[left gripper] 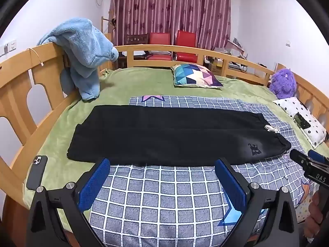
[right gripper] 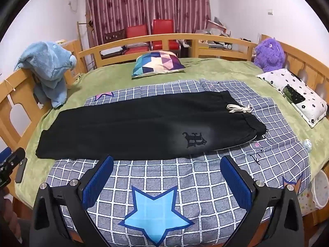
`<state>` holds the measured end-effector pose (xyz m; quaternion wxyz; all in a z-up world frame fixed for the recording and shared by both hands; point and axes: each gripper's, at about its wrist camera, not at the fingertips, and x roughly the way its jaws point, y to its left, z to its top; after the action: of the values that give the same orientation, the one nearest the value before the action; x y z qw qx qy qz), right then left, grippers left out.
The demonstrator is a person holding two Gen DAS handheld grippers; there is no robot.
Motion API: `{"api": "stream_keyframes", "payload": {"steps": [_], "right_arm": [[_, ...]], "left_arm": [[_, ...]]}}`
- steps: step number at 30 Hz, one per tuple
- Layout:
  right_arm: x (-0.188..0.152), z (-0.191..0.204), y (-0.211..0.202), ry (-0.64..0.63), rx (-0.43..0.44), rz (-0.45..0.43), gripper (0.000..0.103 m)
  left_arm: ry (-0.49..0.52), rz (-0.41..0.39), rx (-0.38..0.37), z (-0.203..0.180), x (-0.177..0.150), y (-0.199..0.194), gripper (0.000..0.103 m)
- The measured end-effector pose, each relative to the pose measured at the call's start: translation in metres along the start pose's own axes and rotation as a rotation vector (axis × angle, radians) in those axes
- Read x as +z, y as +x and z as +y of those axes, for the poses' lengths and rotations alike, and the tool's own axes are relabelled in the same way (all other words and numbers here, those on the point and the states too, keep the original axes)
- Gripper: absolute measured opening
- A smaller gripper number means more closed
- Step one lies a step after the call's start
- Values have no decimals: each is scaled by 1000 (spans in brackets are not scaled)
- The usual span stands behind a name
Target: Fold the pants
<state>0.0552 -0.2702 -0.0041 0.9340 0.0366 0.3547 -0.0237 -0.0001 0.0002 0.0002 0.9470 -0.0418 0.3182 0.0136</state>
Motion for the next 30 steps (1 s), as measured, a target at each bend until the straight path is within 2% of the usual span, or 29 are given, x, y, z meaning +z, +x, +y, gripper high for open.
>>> {"api": "stream_keyframes", "payload": {"steps": [7, 30], "right_arm": [[0, 1, 0, 0, 2, -4, 102], [-2, 4, 0, 2, 17, -1, 102]], "left_arm": [[48, -7, 29, -11, -4, -2, 103], [20, 15, 8, -2, -5, -1, 103]]}}
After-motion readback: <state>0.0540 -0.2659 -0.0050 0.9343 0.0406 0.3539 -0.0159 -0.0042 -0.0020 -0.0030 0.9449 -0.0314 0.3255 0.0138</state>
